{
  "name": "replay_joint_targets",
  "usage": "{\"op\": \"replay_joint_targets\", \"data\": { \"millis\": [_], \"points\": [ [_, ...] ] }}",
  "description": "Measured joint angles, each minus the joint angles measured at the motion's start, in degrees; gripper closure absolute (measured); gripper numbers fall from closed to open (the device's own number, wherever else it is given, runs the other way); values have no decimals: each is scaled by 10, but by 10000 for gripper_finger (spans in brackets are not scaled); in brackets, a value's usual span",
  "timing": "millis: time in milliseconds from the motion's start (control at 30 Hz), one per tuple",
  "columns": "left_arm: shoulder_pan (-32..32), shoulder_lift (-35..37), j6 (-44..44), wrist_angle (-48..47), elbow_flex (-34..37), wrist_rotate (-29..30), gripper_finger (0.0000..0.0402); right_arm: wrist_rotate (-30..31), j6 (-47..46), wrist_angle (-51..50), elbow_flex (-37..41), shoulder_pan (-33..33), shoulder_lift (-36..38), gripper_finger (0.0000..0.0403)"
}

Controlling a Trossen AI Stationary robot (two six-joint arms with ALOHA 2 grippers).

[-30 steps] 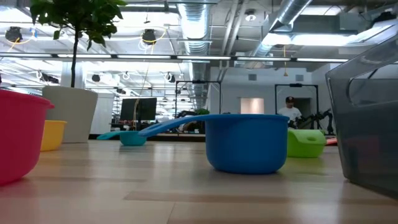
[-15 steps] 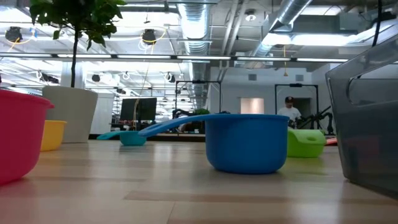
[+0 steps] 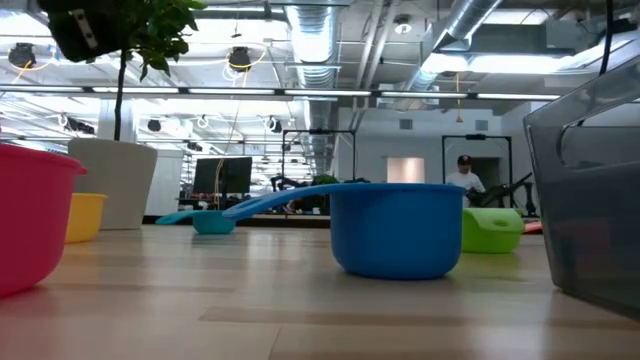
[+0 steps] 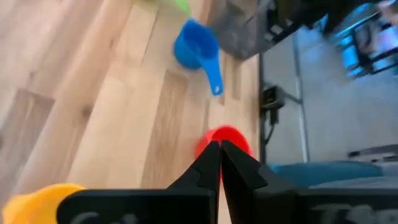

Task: Nest measuring cups in basket
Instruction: Put the red measuring cup into the transparent black bin

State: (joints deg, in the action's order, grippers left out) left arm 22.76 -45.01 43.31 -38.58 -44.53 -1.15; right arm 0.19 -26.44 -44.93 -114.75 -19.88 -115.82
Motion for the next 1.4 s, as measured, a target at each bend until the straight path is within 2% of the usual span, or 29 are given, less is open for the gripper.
{"op": "replay_joint_targets", "data": {
  "millis": [167, 333, 500, 567, 767, 1100, 1233, 1400],
  "points": [
    [78, -78, 51, 13, 0, 74, 401, 13, -56, -173, 0, -3, 39, 145],
    [143, -140, 100, 88, 0, 127, 401, 106, -100, -296, 0, -35, 84, 145],
    [185, -185, 126, 157, 0, 165, 401, 195, -126, -328, 0, -81, 125, 145],
    [194, -202, 170, 160, 0, 161, 401, 211, -126, -327, 0, -97, 132, 145],
    [237, -285, 281, 173, 0, 101, 401, 240, -142, -332, 0, -132, 134, 145],
    [283, -369, 375, 257, 0, -2, 401, 255, -177, -373, 9, -154, 134, 145],
    [284, -411, 393, 263, 0, -2, 401, 255, -177, -371, 9, -153, 134, 145],
    [282, -443, 419, 263, 0, 38, 401, 257, -177, -371, 9, -153, 134, 145]
  ]
}}
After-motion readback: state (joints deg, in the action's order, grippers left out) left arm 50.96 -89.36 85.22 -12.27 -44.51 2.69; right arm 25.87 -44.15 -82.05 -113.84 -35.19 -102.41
